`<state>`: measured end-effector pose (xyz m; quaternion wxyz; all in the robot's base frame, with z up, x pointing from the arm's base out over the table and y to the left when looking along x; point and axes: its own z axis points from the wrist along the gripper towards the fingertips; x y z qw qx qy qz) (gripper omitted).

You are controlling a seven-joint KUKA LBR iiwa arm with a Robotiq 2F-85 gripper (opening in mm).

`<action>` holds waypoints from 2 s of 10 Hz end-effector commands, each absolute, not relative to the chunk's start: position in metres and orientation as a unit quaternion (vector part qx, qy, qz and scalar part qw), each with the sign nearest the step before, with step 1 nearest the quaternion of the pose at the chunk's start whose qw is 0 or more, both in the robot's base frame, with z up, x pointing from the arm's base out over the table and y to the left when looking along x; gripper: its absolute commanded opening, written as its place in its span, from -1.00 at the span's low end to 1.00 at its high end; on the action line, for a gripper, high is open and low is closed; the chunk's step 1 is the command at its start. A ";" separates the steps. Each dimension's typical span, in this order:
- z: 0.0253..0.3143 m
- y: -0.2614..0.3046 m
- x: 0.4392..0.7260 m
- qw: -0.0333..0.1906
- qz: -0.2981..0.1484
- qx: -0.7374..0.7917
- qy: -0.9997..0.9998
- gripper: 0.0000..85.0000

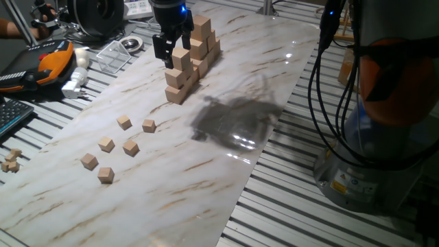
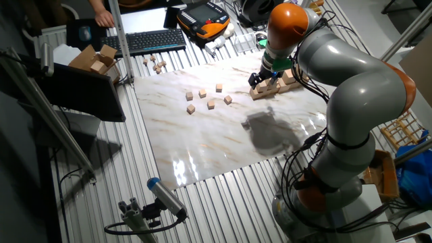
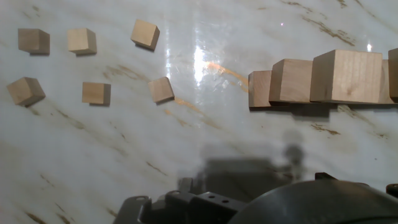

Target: Stack the blocks into a pyramid shape

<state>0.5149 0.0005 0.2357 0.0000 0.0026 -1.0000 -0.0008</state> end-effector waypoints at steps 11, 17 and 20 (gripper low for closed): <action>0.236 0.001 0.515 0.129 0.009 0.116 -0.985 -1.00; 0.236 0.001 0.515 0.130 0.008 0.122 -0.984 -1.00; 0.236 0.001 0.515 0.130 0.004 0.134 -0.982 -1.00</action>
